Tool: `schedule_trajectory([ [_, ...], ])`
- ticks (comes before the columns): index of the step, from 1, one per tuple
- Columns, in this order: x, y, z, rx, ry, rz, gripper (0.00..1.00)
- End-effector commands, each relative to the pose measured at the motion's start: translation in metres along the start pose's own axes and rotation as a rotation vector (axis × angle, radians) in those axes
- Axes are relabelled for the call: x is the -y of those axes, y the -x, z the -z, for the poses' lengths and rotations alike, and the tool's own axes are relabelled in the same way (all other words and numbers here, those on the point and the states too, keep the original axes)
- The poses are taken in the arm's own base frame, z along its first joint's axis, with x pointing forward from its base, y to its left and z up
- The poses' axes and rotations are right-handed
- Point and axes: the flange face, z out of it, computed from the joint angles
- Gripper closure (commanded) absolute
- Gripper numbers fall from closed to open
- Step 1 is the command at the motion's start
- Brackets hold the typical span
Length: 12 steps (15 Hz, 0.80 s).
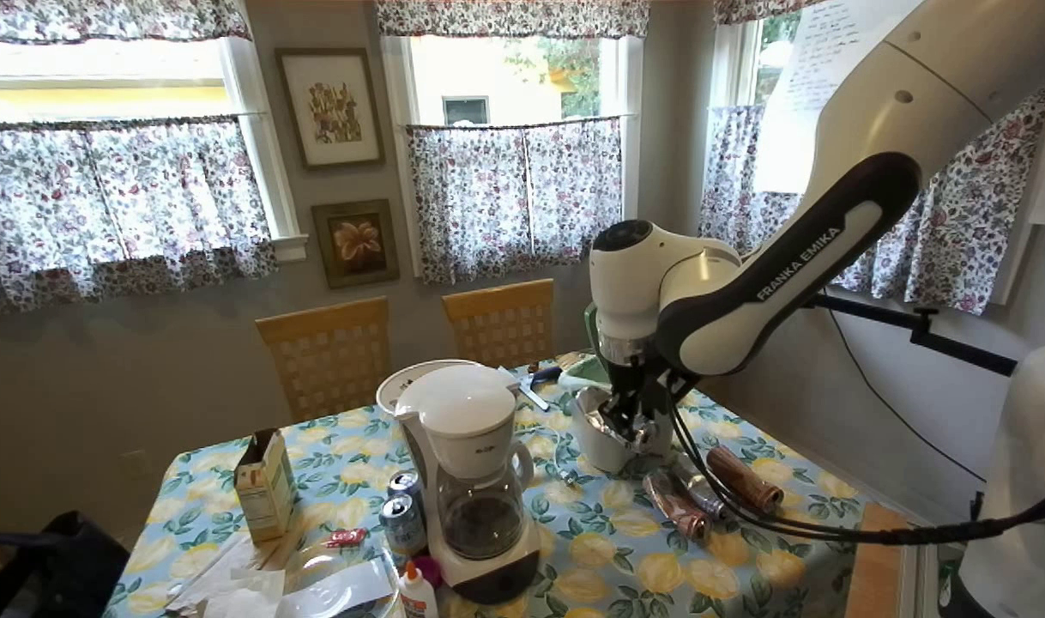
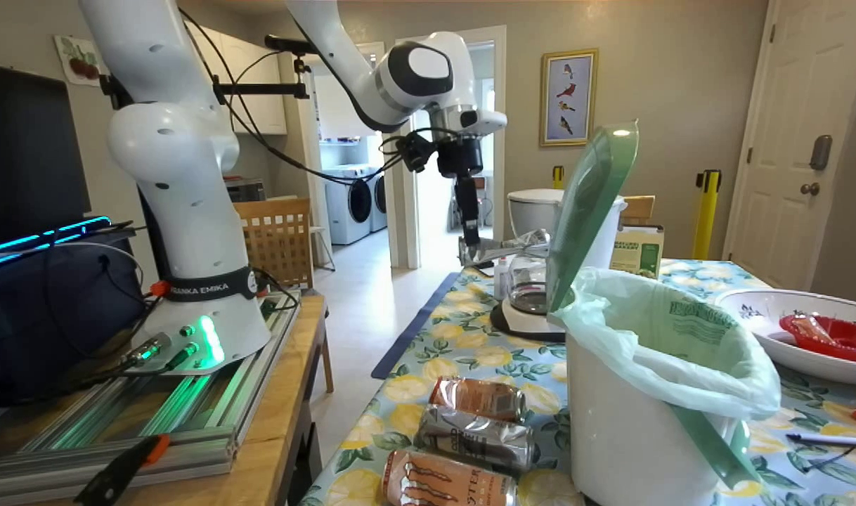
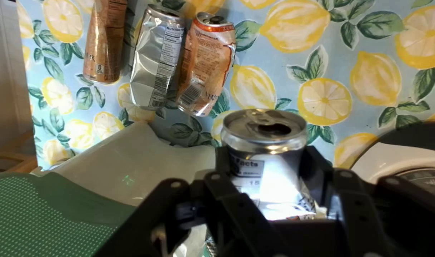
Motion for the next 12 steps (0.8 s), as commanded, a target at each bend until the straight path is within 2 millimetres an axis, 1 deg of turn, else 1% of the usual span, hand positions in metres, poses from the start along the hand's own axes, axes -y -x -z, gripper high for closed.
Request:
schedule_trajectory([
  [1, -0.009, 0.004, 0.024, -0.052, 0.041, -0.009, 0.72],
  [6, -0.015, -0.005, 0.056, -0.125, 0.048, -0.012, 0.72],
  [12, -0.023, -0.017, 0.087, -0.190, 0.024, -0.045, 0.72],
])
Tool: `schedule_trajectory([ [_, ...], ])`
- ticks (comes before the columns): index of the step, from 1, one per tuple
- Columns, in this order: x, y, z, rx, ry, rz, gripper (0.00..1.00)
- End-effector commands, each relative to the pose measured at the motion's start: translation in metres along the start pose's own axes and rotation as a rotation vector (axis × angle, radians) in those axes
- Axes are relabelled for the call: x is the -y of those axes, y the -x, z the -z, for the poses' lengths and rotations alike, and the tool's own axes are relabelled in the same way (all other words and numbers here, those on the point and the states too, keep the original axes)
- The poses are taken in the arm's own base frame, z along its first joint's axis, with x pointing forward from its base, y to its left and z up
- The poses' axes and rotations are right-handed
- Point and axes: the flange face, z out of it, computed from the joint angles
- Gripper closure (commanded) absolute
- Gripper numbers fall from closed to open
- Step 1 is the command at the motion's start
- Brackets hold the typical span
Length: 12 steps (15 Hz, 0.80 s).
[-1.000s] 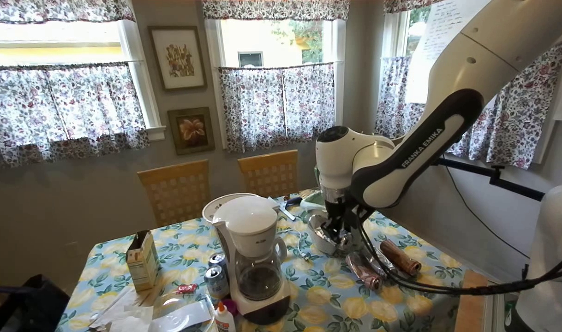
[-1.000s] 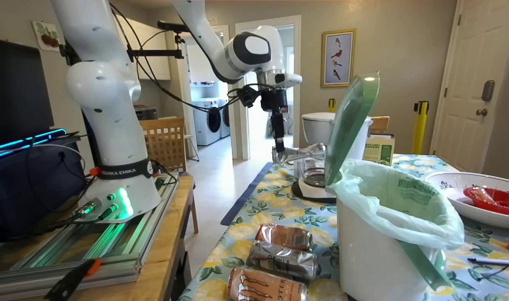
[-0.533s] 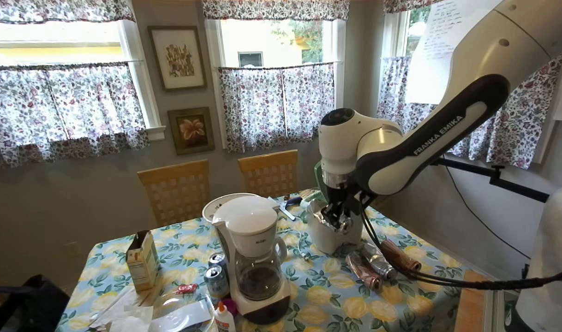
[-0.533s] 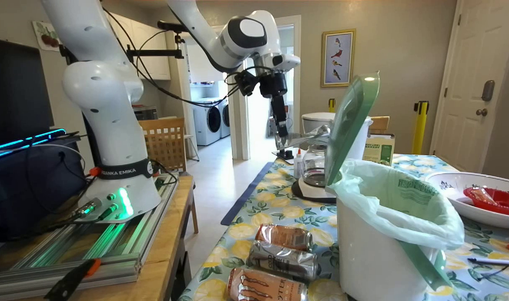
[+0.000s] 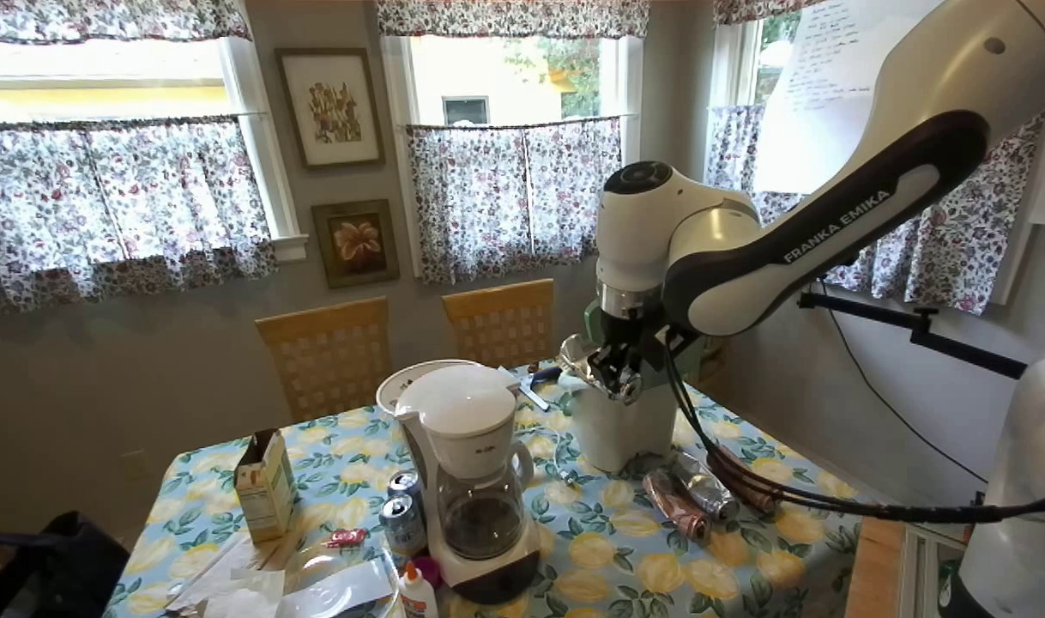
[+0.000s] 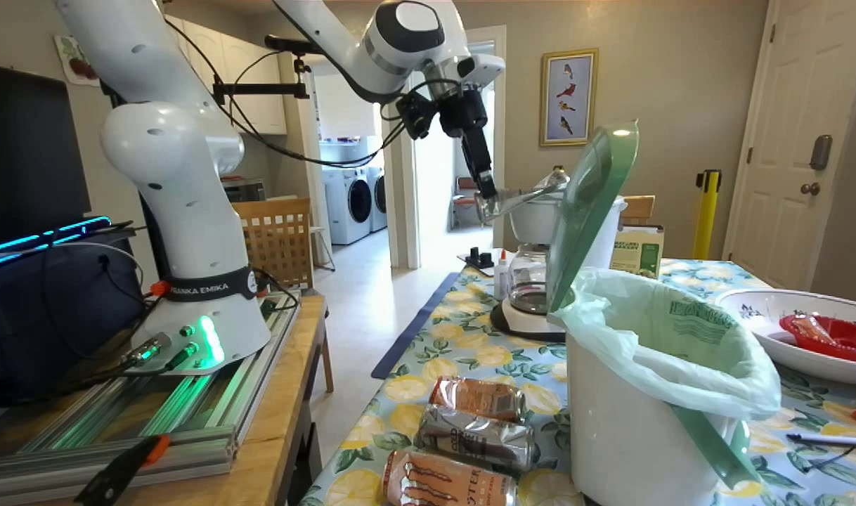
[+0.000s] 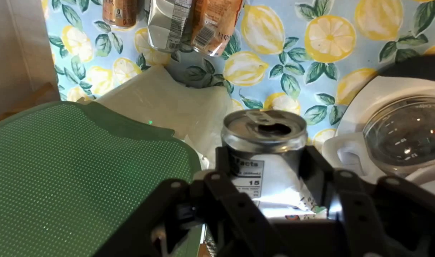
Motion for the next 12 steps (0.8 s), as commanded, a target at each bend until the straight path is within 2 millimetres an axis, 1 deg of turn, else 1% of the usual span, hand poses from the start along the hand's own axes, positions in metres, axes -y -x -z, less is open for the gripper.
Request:
schedule_trajectory([
  [1, -0.008, -0.010, 0.022, -0.043, 0.009, -0.020, 0.72],
  [7, -0.019, -0.027, 0.052, -0.111, -0.015, -0.064, 0.72],
  [12, -0.033, -0.037, 0.077, -0.155, -0.055, -0.125, 0.72],
])
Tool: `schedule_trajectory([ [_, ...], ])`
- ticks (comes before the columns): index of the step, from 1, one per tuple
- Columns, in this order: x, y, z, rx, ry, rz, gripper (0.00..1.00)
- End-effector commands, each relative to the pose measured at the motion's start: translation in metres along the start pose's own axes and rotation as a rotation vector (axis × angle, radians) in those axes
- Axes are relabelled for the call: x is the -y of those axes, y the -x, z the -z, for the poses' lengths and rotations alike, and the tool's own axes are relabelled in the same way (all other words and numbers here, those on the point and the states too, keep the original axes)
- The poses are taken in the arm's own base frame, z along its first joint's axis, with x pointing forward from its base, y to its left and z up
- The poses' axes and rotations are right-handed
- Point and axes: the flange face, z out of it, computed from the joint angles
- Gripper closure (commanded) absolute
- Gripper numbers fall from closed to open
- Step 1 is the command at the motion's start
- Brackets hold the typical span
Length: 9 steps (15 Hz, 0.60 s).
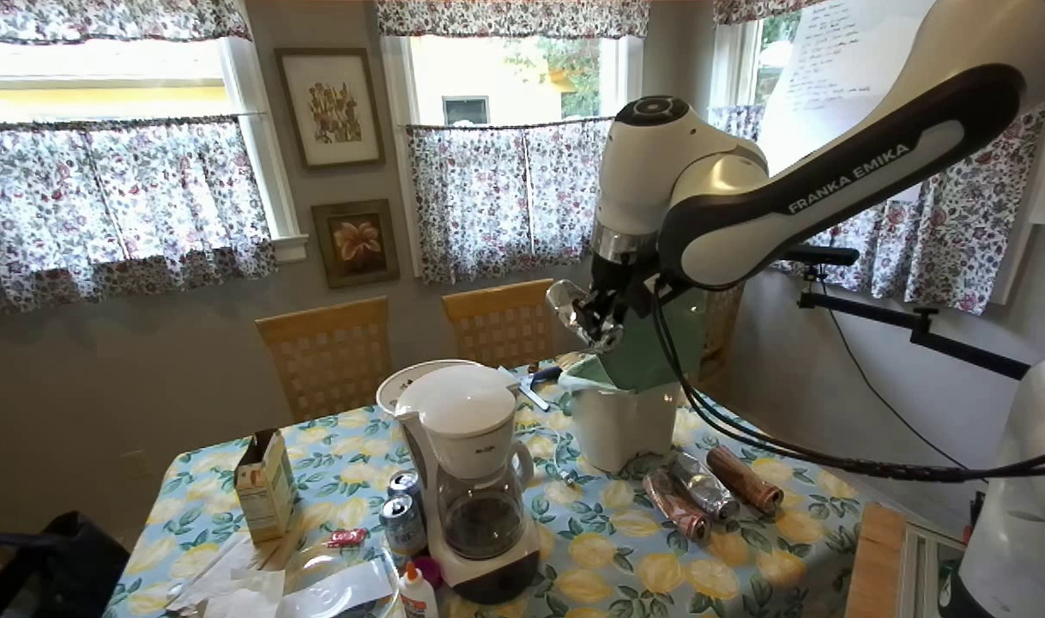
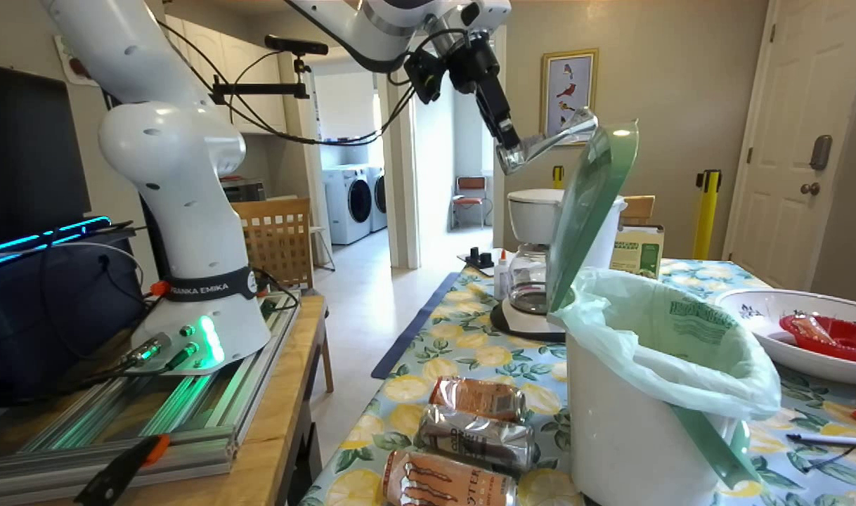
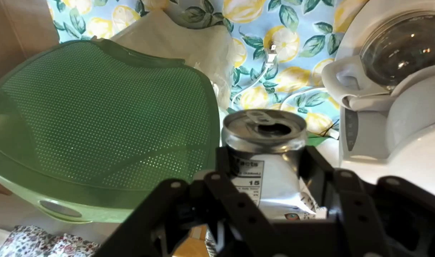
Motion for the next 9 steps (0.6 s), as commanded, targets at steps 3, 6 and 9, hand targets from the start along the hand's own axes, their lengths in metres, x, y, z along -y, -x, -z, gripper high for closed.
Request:
schedule_trajectory([
  [3, -0.019, -0.012, 0.027, -0.041, -0.024, -0.078, 0.72],
  [6, -0.037, -0.020, 0.036, -0.067, -0.022, -0.126, 0.72],
  [9, -0.060, -0.029, 0.040, -0.085, -0.020, -0.181, 0.72],
])
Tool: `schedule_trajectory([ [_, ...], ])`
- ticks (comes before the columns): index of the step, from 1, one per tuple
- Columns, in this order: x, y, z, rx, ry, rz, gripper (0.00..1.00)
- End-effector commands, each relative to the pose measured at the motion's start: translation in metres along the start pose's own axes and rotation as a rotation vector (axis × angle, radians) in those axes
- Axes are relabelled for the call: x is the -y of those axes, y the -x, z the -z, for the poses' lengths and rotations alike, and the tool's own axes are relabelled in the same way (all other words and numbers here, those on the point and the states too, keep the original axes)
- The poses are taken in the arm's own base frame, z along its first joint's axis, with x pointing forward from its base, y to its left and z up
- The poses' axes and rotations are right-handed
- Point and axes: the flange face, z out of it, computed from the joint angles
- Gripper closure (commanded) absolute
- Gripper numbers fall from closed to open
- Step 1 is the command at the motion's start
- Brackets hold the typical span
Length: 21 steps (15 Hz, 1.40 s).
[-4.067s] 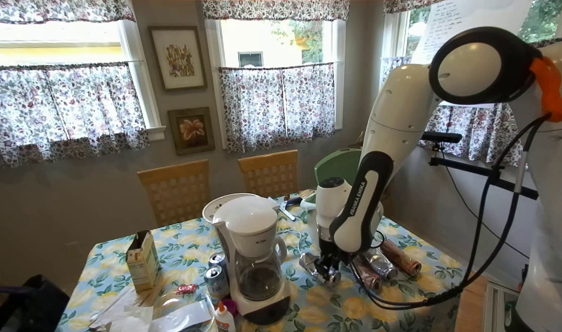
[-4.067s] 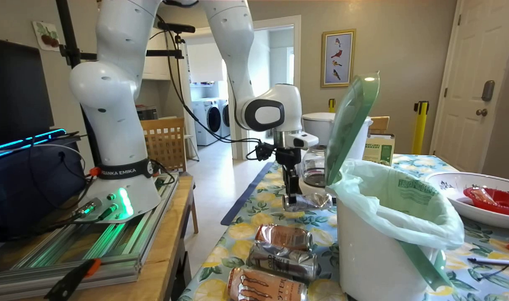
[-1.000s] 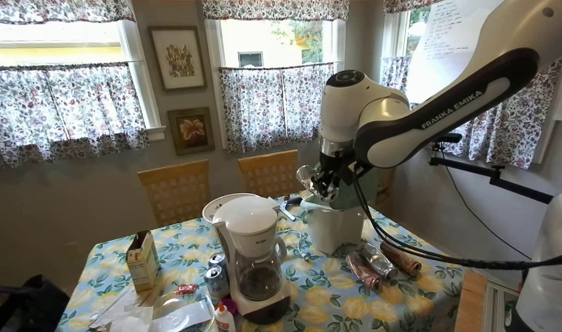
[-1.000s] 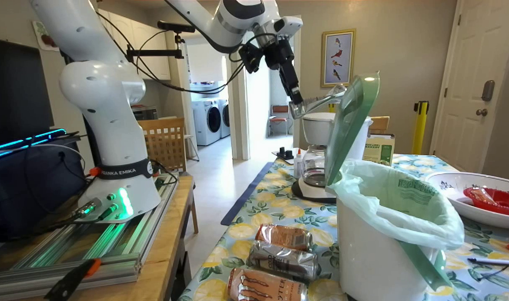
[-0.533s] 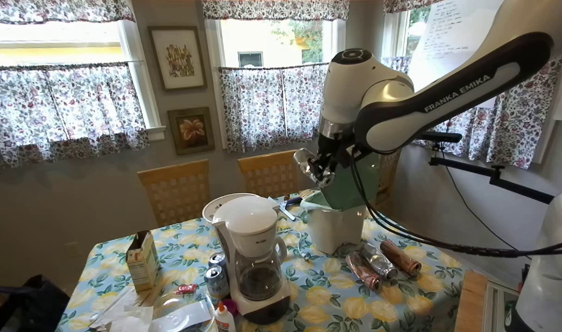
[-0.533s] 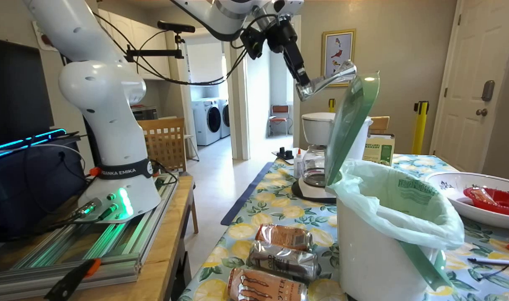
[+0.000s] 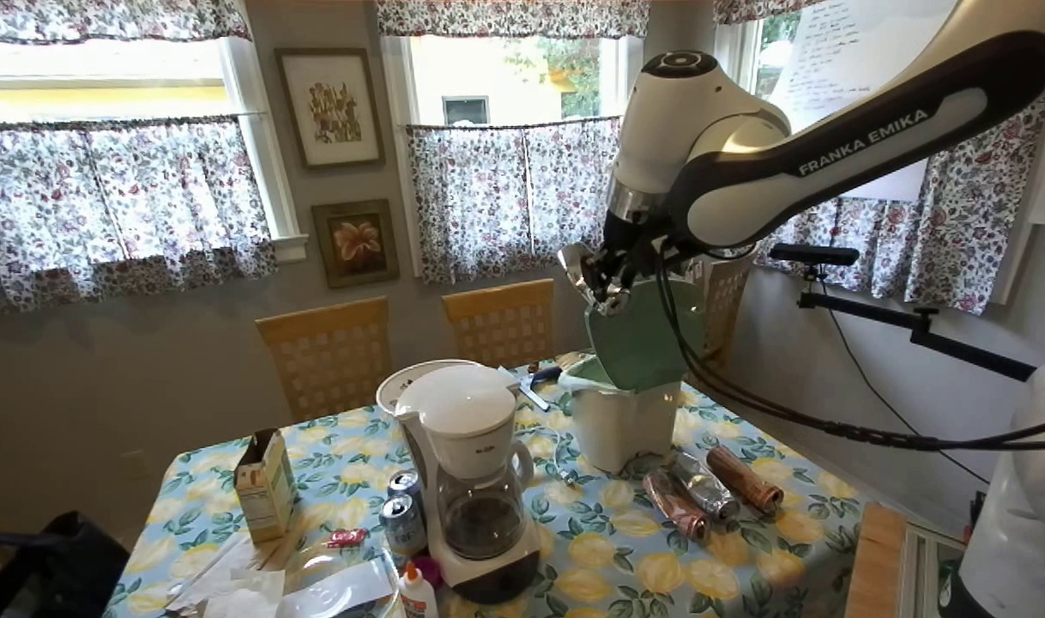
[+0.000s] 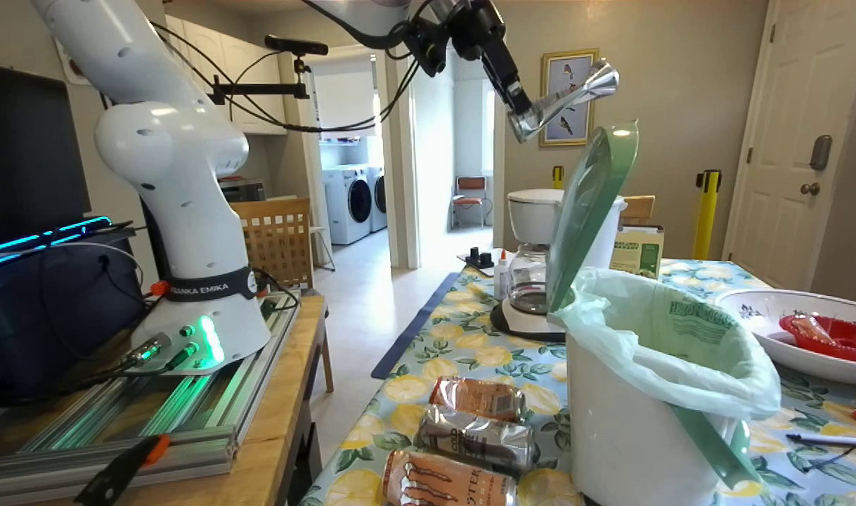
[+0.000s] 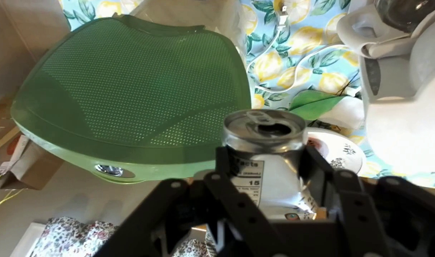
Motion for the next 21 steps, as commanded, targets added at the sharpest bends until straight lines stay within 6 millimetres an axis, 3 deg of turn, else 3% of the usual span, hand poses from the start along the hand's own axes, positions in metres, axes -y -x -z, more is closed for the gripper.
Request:
schedule_trajectory([
  [1, -0.025, -0.013, 0.011, -0.025, -0.012, -0.081, 0.72],
  [21, -0.101, -0.050, -0.001, -0.080, -0.068, -0.304, 0.72],
])
